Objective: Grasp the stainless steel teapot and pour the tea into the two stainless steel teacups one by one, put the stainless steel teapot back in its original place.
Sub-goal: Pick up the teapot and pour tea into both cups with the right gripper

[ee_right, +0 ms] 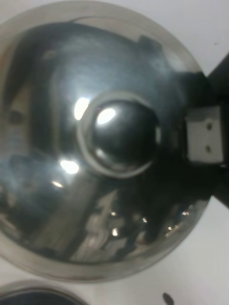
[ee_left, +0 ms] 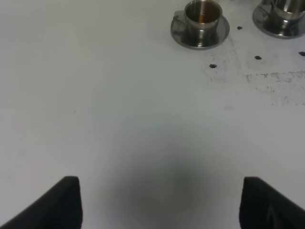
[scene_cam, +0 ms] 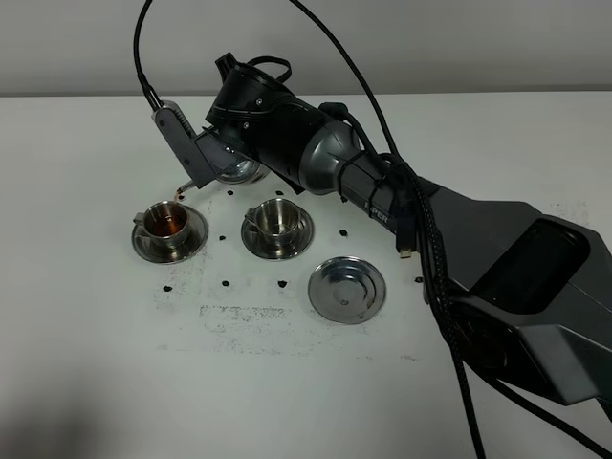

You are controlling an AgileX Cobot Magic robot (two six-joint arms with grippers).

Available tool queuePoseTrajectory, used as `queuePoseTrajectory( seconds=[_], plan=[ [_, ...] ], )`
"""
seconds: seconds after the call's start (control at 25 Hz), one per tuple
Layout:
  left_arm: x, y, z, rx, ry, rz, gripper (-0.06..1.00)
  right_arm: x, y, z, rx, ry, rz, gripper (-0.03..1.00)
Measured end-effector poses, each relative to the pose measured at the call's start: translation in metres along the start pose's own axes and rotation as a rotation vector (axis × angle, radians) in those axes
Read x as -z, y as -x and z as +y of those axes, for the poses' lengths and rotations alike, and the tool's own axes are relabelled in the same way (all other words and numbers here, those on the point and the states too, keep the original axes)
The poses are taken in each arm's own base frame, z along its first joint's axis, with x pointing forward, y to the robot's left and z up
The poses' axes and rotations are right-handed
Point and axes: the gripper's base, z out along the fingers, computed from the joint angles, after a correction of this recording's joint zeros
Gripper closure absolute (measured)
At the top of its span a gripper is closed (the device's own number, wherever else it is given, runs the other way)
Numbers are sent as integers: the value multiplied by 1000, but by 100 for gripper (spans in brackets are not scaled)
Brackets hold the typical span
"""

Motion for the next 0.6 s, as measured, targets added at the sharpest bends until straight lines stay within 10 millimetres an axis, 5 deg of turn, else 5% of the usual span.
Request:
queuePoseTrajectory(
  seconds=[0.6],
  plan=[
    [0,0,0,0,1,0,28,0,0,1,-18,14,6,79]
  ],
)
